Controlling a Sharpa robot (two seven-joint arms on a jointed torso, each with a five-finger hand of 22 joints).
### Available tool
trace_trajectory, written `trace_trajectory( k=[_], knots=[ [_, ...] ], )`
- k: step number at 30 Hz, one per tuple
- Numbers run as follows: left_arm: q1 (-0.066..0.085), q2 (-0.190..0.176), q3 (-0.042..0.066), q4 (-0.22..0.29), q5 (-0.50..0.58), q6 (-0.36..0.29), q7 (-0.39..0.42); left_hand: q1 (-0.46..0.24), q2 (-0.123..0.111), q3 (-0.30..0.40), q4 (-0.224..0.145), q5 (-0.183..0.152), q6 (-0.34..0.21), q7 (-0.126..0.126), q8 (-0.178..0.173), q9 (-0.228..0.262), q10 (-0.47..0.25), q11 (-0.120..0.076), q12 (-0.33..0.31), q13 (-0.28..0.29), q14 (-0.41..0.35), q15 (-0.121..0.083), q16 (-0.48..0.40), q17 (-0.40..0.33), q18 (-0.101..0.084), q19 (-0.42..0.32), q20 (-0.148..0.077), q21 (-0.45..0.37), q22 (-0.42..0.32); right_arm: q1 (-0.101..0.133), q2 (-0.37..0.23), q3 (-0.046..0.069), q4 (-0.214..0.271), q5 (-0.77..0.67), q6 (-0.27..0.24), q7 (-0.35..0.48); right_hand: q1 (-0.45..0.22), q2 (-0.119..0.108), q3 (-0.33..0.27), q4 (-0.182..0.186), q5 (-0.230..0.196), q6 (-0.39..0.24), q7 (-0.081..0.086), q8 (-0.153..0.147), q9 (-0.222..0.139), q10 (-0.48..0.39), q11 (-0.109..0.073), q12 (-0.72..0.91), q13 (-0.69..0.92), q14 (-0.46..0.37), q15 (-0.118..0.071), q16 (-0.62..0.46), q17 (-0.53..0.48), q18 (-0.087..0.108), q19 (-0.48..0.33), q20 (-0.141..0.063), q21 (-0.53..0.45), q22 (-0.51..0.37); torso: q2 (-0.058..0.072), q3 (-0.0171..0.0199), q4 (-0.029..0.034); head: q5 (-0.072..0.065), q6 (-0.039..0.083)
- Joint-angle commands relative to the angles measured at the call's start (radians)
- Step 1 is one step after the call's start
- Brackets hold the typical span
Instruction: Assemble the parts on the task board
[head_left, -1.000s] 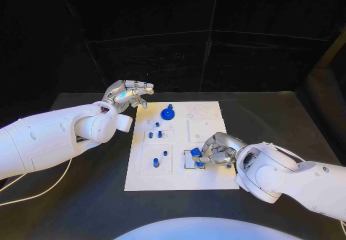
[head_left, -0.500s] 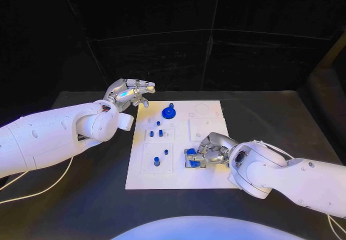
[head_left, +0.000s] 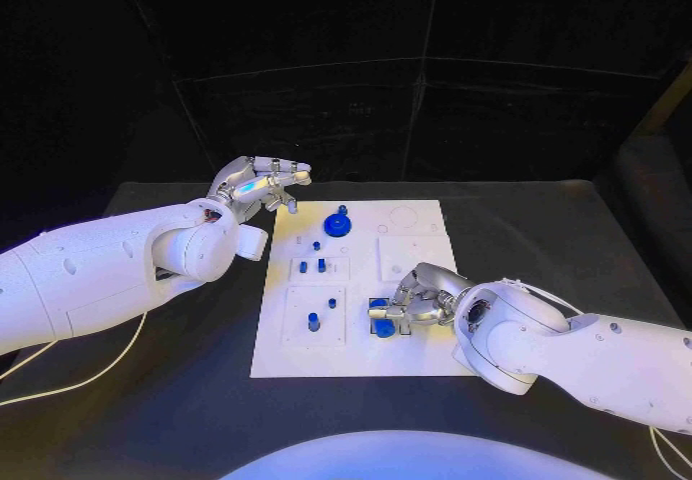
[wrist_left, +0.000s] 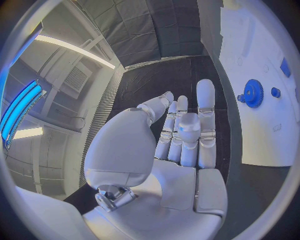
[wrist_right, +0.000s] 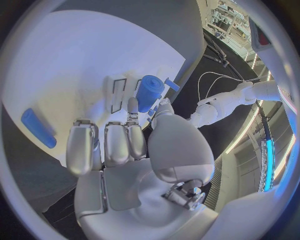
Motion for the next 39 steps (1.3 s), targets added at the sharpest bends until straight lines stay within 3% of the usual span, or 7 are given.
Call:
trace_trajectory(
  k=[1, 5, 10, 14, 21, 31, 39],
  knots=[
    [0.001, 0.0, 0.0, 0.002, 0.002, 0.014, 0.004, 0.0, 0.01, -0.003, 0.0, -0.003, -0.005, -0.001, 0.004, -0.001, -0.006, 0.0, 0.005, 0.001, -0.005, -0.001, -0.002, -0.001, 0.007, -0.004, -0.002, -0.006, -0.001, 0.002, 0.0, 0.0, 0.001, -0.033, -0.014, -0.007, -0.036, -0.032, 0.031, -0.001, -0.023, -0.012, 0.0, 0.008, 0.005, -0.006, -0.001, -0.01, -0.004, 0.023, -0.006, -0.009, -0.009, -0.011, 0.002, -0.008, -0.004, -0.005, 0.0, 0.0002, -0.0001, 0.0, 0.0],
    [0.001, -0.001, 0.0, 0.002, 0.002, 0.015, 0.004, 0.0, 0.01, -0.003, 0.0, -0.003, -0.005, -0.001, 0.004, -0.001, -0.006, 0.0, 0.005, 0.001, -0.005, -0.001, -0.002, -0.001, 0.007, -0.004, -0.002, -0.006, -0.001, 0.002, -0.005, 0.0, 0.005, -0.046, -0.011, 0.0, -0.054, -0.067, 0.046, 0.002, -0.023, -0.019, 0.002, 0.011, 0.008, -0.014, 0.0, -0.024, -0.017, 0.018, -0.005, -0.022, -0.033, -0.009, -0.003, -0.007, -0.012, -0.017, 0.0, 0.0006, -0.0008, 0.001, 0.001],
    [0.001, -0.001, 0.0, 0.002, 0.002, 0.016, 0.003, 0.0, 0.01, -0.003, 0.0, -0.003, -0.005, -0.001, 0.004, -0.001, -0.006, 0.0, 0.005, 0.001, -0.005, -0.001, -0.002, -0.001, 0.007, -0.004, -0.002, -0.006, -0.001, 0.002, -0.016, 0.001, 0.017, -0.064, -0.013, 0.019, -0.034, -0.064, 0.064, -0.001, 0.0, -0.024, 0.002, 0.016, 0.012, -0.016, 0.001, -0.028, -0.019, 0.017, -0.004, -0.026, -0.039, -0.008, -0.005, -0.006, -0.014, -0.02, 0.0, 0.0014, -0.0009, 0.0, 0.001],
    [0.001, -0.001, 0.0, 0.001, 0.002, 0.016, 0.003, 0.0, 0.01, -0.003, 0.0, -0.003, -0.005, -0.001, 0.004, -0.001, -0.006, 0.0, 0.005, 0.001, -0.005, -0.001, -0.002, -0.001, 0.007, -0.004, -0.002, -0.006, -0.001, 0.002, -0.031, 0.001, 0.031, -0.07, -0.007, 0.046, 0.038, -0.038, 0.086, -0.011, 0.04, -0.029, 0.002, 0.025, 0.018, -0.014, 0.0, -0.028, -0.015, 0.018, -0.005, -0.028, -0.039, -0.009, -0.004, -0.006, -0.014, -0.018, 0.0, 0.0013, -0.0003, -0.001, 0.001],
    [0.001, -0.002, 0.0, 0.0, 0.002, 0.017, 0.002, 0.0, 0.01, -0.003, 0.0, -0.003, -0.005, -0.001, 0.004, -0.001, -0.006, 0.0, 0.005, 0.001, -0.005, -0.001, -0.002, -0.001, 0.007, -0.004, -0.002, -0.006, -0.001, 0.002, -0.059, 0.001, 0.057, -0.073, 0.002, 0.078, 0.114, -0.027, 0.087, -0.035, 0.053, -0.031, 0.001, 0.034, 0.025, -0.012, -0.001, -0.027, -0.008, 0.019, -0.005, -0.029, -0.039, -0.01, -0.002, -0.007, -0.013, -0.013, 0.0, 0.0014, -0.0004, -0.001, 0.0],
    [0.001, 0.002, 0.0, -0.001, 0.002, 0.018, 0.001, 0.0, 0.01, -0.003, 0.0, -0.003, -0.005, -0.001, 0.004, -0.001, -0.006, 0.0, 0.005, 0.001, -0.005, -0.001, -0.002, -0.001, 0.007, -0.004, -0.002, -0.006, -0.001, 0.002, -0.068, 0.001, 0.049, -0.084, 0.003, 0.077, 0.22, 0.019, 0.108, -0.098, 0.087, -0.034, 0.0, 0.042, 0.031, -0.01, -0.003, -0.029, -0.004, 0.02, -0.007, -0.03, -0.039, -0.01, -0.001, -0.009, -0.012, -0.008, 0.001, 0.0002, 0.0017, -0.006, 0.0],
    [0.001, -0.003, 0.0, -0.001, 0.002, 0.016, 0.002, 0.0, 0.01, -0.003, 0.0, -0.003, -0.005, -0.001, 0.004, -0.001, -0.006, 0.0, 0.005, 0.001, -0.005, -0.001, -0.002, -0.001, 0.007, -0.004, -0.002, -0.006, -0.001, 0.008, -0.155, 0.001, 0.063, -0.037, -0.053, 0.127, 0.214, 0.036, 0.088, -0.099, 0.175, -0.114, 0.04, -0.044, -0.007, -0.018, 0.029, -0.041, -0.011, 0.018, 0.018, -0.036, -0.049, -0.01, -0.004, 0.01, -0.017, -0.016, -0.001, 0.0001, -0.0024, -0.027, 0.008]
  ],
)
